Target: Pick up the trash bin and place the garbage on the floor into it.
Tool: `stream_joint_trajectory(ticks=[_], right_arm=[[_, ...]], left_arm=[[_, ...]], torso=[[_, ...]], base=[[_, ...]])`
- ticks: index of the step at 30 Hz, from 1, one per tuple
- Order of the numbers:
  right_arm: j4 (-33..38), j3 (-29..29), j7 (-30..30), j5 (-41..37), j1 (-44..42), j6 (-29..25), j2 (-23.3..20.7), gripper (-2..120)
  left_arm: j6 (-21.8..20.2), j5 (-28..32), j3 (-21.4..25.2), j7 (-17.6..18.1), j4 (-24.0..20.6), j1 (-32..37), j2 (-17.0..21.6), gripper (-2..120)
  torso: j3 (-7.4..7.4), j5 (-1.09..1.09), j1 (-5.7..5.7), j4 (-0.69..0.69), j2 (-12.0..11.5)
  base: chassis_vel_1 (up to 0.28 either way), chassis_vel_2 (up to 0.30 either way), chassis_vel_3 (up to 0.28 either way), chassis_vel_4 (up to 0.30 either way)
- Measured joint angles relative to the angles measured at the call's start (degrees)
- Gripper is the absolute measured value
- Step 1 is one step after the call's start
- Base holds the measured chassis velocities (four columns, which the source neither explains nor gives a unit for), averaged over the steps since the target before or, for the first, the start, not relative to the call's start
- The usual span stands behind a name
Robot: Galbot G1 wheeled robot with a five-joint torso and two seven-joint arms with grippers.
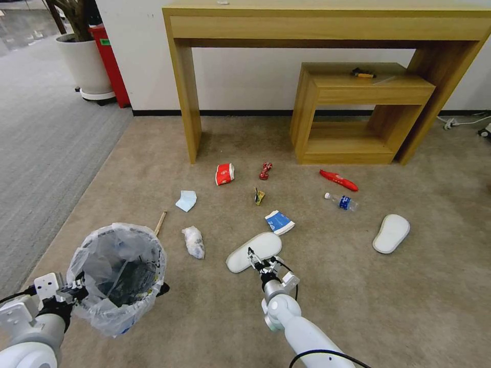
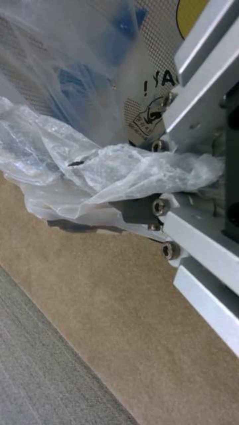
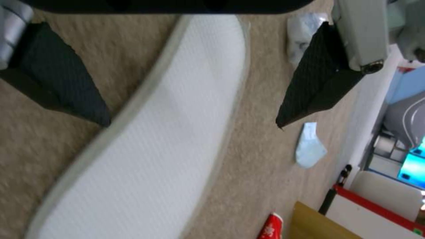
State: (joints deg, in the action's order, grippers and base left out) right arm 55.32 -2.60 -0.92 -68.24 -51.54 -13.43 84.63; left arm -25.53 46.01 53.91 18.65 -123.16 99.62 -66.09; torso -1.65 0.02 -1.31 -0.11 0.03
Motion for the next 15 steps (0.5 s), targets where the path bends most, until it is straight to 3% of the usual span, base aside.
stream_joint_trajectory(ticks=[15], right_arm=[[-3.07, 2.59, 0.77, 1.11, 0.08, -0.01, 3.0, 94]], left_arm=[[0.22, -0.06, -0.63, 0.02, -0.45, -0.01, -0.19, 0]], torso=[[0.0, 0.0, 0.0, 0.0, 0.0]], base=[[0.0, 0.0, 0.0, 0.0]])
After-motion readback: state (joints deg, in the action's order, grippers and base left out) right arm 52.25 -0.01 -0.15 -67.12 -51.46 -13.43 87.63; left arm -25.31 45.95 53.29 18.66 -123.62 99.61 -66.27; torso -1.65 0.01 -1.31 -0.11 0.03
